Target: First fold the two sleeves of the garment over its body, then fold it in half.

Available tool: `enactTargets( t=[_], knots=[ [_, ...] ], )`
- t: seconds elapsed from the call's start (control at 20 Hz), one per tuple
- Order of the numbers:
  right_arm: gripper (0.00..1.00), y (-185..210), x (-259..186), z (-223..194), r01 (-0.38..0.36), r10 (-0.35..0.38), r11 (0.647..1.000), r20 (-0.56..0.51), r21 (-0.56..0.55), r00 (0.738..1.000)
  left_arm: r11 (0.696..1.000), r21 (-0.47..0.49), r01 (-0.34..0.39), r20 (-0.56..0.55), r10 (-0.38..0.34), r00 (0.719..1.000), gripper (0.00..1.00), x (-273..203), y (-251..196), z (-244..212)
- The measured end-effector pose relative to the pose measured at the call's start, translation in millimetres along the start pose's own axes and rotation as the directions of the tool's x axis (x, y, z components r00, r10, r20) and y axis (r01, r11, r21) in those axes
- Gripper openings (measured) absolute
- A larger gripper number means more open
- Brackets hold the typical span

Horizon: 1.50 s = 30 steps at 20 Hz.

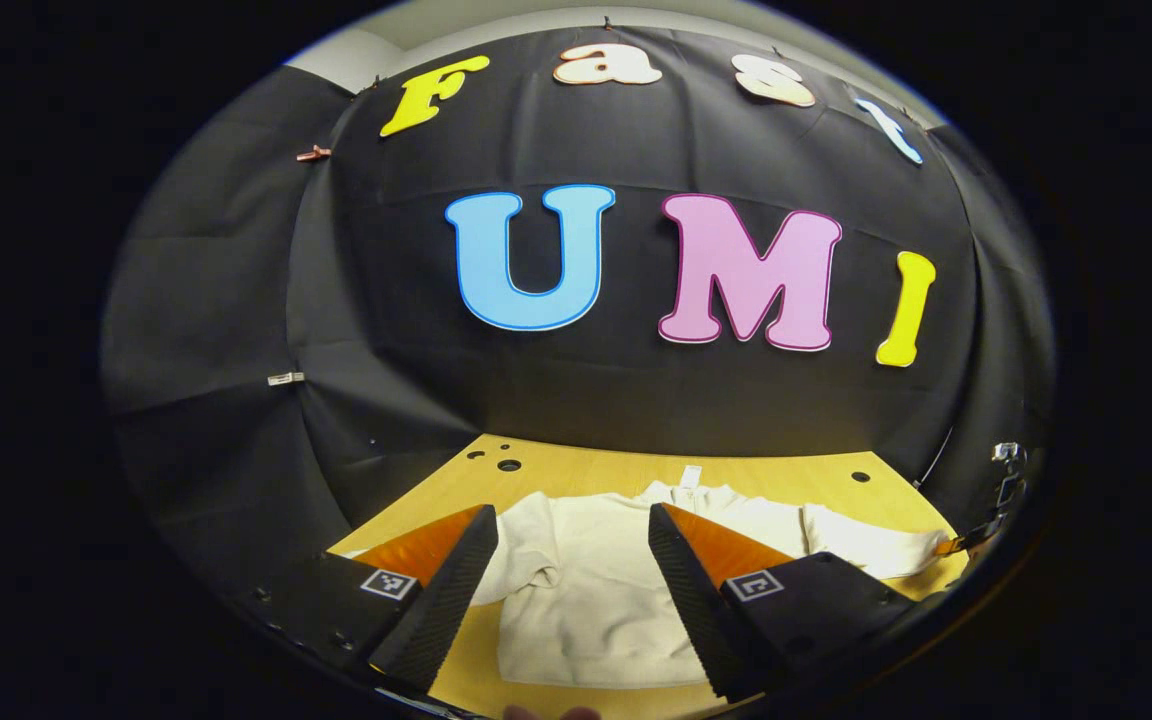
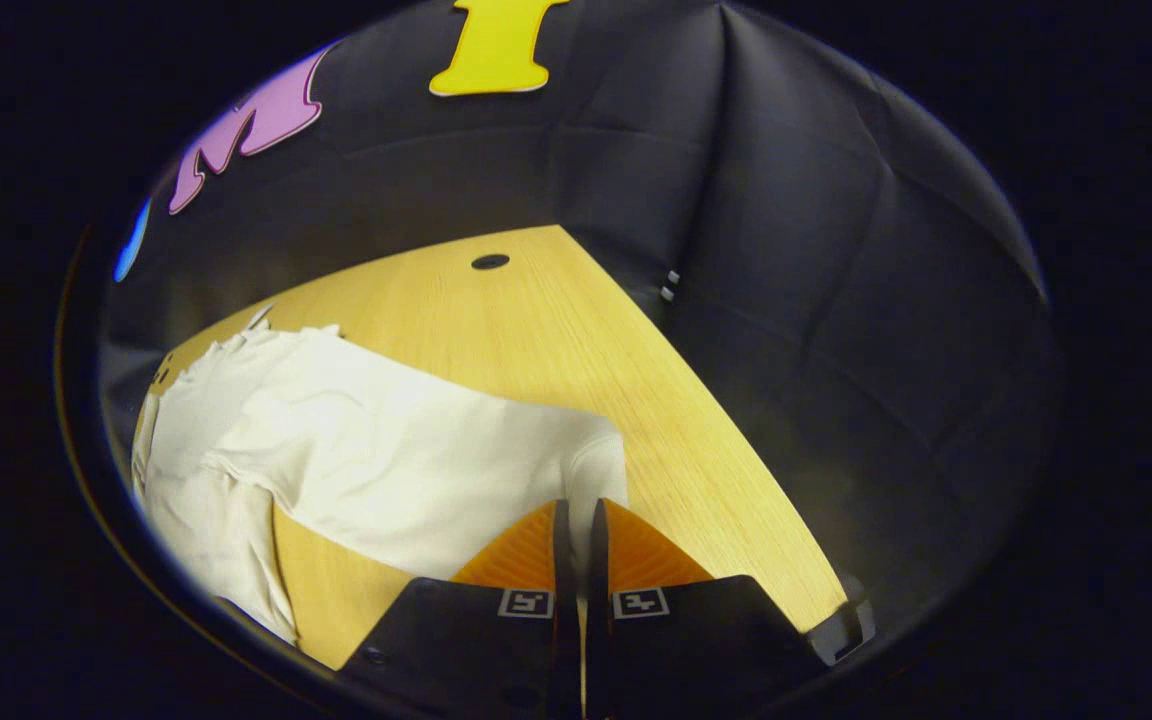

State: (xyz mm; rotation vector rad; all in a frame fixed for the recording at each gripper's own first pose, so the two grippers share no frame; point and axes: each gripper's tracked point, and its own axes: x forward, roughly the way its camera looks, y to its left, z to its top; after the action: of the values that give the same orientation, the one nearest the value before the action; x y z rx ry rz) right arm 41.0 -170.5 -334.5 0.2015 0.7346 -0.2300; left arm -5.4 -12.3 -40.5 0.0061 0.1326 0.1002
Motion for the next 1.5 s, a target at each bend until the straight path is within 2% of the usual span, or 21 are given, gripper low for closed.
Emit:
enactTargets(
  t=[0.05,0.1,0.3,0.45,0.6,0.7,0.95,1.25,1.5],
  knots=[
    [0.02,2.8,-11.7,4.1,0.012,-0.012,1.0,0.019,0.01,1.0,1.0,-0.002,0.013,0.008,-0.013,1.0,0.96,3.7,7.7,1.4],
    [0.07,5.5,-24.4,5.0,0.026,-0.027,1.0,0.035,0.007,0.999,1.0,-0.009,0.027,0.013,-0.026,1.0,0.96,7.5,14.9,1.7],
    [0.06,29.8,-76.4,4.7,0.063,-0.062,0.998,0.081,-0.016,0.995,0.996,-0.052,0.071,-0.011,-0.071,0.997,0.96,20.6,43.0,-9.8],
    [0.06,69.0,-120.9,6.5,0.046,-0.04,0.998,0.137,-0.039,0.99,0.992,-0.063,0.105,-0.022,-0.107,0.994,0.96,28.2,62.2,-17.8],
    [0.07,123.0,-153.4,18.2,0.002,0.009,0.998,0.196,-0.056,0.981,0.989,-0.067,0.13,-0.03,-0.132,0.991,0.96,34.8,84.2,-23.8],
    [0.06,166.0,-169.0,33.3,-0.06,0.072,0.996,0.241,-0.059,0.968,0.988,-0.077,0.137,-0.031,-0.139,0.99,0.96,37.9,98.2,-26.9],
    [0.07,276.0,-195.4,73.8,-0.193,0.216,0.976,0.337,-0.099,0.916,0.985,-0.08,0.154,-0.03,-0.157,0.987,0.96,43.1,135.6,-33.0],
    [0.07,382.7,-200.4,74.1,-0.302,0.337,0.941,0.325,-0.153,0.884,0.988,-0.086,0.127,-0.032,-0.13,0.991,0.96,48.8,183.9,-39.2],
    [0.07,451.4,-183.6,52.6,-0.357,0.398,0.914,0.26,-0.193,0.88,0.993,-0.074,0.093,-0.058,-0.097,0.994,0.96,58.0,221.4,-55.5]
  ],
)
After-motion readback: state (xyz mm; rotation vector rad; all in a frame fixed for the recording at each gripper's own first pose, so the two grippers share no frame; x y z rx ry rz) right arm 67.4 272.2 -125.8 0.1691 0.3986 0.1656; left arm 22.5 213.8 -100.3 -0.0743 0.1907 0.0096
